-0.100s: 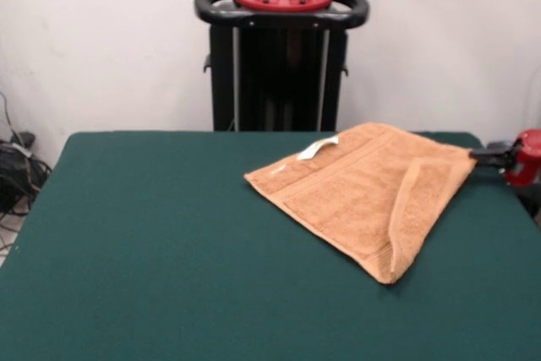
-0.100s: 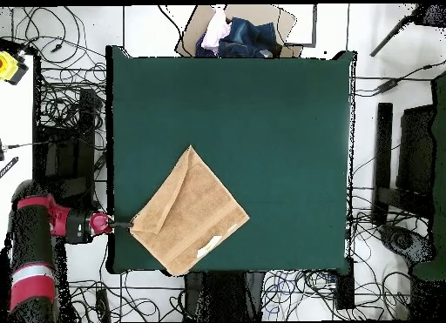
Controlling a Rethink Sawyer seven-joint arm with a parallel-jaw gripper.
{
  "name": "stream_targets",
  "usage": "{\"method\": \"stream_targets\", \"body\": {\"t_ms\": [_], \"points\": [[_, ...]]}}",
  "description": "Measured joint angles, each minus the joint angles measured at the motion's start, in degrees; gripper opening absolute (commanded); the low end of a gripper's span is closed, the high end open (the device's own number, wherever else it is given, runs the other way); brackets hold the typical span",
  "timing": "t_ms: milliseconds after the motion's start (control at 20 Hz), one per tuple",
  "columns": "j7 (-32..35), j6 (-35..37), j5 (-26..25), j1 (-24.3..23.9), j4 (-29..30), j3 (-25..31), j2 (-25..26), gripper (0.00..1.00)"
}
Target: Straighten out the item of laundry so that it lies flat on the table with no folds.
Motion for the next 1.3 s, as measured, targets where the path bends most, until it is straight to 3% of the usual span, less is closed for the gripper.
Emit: {"method": "stream_targets", "body": {"t_ms": [700, 1000, 1300], "points": [[0.0, 0.0, 0.0, 0.2, 0.6, 0.0, -0.3, 1.00], [0.0, -4.1, 0.0, 0.3, 7.7, 0.2, -5.5, 1.00], [0.0, -23.2, 0.0, -4.6, 22.7, 0.2, -19.1, 1.00]]}}
